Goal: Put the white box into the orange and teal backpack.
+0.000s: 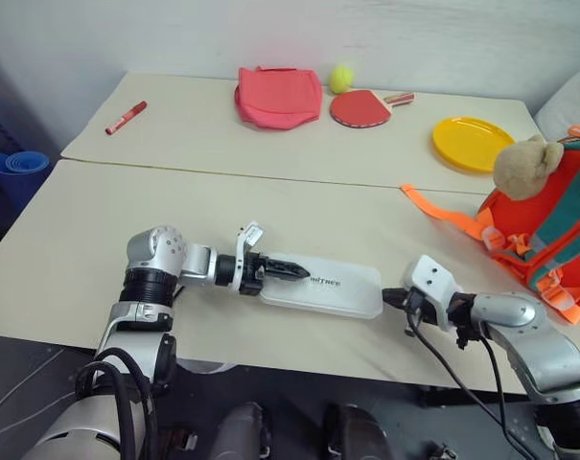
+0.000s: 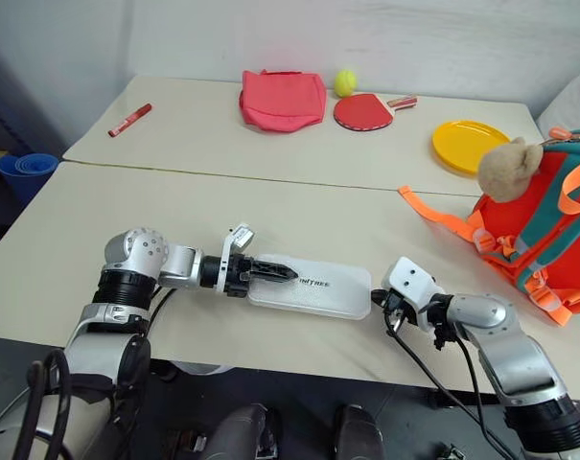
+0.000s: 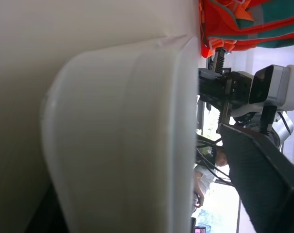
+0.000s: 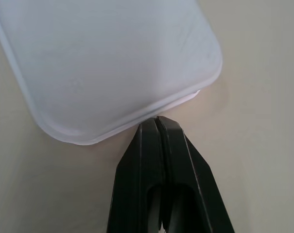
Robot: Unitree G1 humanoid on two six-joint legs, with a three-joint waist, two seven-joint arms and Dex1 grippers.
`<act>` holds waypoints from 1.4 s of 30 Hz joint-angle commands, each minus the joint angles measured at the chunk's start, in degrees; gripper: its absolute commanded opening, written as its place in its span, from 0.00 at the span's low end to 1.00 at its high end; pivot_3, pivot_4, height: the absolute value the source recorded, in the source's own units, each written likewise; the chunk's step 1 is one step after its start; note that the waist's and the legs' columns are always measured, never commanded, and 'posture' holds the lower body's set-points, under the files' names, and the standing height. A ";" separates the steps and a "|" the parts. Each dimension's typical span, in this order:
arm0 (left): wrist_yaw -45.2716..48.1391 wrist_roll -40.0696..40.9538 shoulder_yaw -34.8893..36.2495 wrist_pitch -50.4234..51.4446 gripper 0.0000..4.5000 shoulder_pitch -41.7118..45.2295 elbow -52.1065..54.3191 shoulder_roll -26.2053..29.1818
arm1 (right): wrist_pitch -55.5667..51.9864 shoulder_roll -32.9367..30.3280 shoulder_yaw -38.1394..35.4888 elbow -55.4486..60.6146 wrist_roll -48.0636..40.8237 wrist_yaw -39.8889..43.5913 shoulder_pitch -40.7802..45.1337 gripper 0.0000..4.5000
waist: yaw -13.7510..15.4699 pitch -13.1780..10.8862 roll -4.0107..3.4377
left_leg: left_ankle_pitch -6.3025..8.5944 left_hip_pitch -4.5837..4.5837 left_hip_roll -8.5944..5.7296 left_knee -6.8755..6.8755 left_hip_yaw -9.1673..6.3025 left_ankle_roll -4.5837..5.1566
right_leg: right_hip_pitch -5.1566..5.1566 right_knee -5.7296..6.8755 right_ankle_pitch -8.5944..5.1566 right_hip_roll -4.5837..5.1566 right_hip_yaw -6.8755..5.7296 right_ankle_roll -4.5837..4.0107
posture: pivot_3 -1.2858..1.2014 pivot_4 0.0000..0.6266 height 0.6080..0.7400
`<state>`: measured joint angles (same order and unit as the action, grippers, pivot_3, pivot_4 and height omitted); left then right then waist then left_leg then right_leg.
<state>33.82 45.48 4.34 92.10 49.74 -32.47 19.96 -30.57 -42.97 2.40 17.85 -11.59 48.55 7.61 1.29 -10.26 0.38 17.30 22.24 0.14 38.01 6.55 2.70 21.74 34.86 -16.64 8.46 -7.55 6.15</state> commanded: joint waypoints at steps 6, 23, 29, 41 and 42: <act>3.58 8.64 2.71 -2.61 0.27 -4.83 11.92 3.26 | 3.52 -0.22 -8.65 5.88 -4.57 0.79 -10.62 0.00 | 0.00 -0.01 0.01 | 0.03 0.04 0.05 -0.02 0.00 -0.05 | 0.01 -0.08 0.00 -0.02 0.01 0.00 | 0.52 0.24 1.00; 41.93 -5.25 -3.10 -57.27 0.27 -20.36 34.59 12.25 | 20.54 19.23 -49.14 7.97 -16.34 -10.17 -35.79 0.97 | 0.03 0.01 -0.11 | 0.11 -0.01 0.02 -0.73 0.42 -0.26 | 0.45 -0.49 -0.03 -0.05 0.43 -0.06 | 0.52 0.24 1.00; 43.56 -7.39 -6.27 -59.35 0.27 -21.04 34.84 12.37 | 21.47 6.27 -47.61 -8.67 -14.81 -10.25 -20.31 0.99 | -1.40 -0.01 -0.10 | -0.13 -0.01 -0.02 -0.68 0.71 0.27 | 0.67 -0.23 -0.01 0.01 0.76 -0.03 | 0.52 0.24 1.00; 39.26 0.40 -0.05 -51.16 0.27 -22.72 37.60 13.03 | 24.99 0.45 -33.50 -29.38 -14.49 -3.01 7.46 0.65 | -1.48 -0.06 -0.13 | -0.32 0.08 0.00 -0.56 0.66 0.38 | 0.73 -0.05 -0.05 0.04 0.67 -0.11 | 0.52 0.24 1.00; 38.05 1.59 1.24 -50.20 0.27 -22.45 37.41 12.62 | 25.39 0.61 -32.60 -30.11 -14.38 -2.14 8.31 0.57 | -1.40 -0.05 -0.13 | -0.32 0.09 0.03 -0.57 0.62 0.38 | 0.72 -0.06 -0.05 0.04 0.63 -0.11 | 0.52 0.24 1.00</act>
<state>73.40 42.86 1.85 40.46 26.25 3.20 32.72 -7.05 -41.71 -30.38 -12.01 -24.76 44.70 15.16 -0.11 -10.31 0.25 16.97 22.35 0.16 37.44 7.11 3.06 22.46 34.81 -16.69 8.50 -6.95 6.04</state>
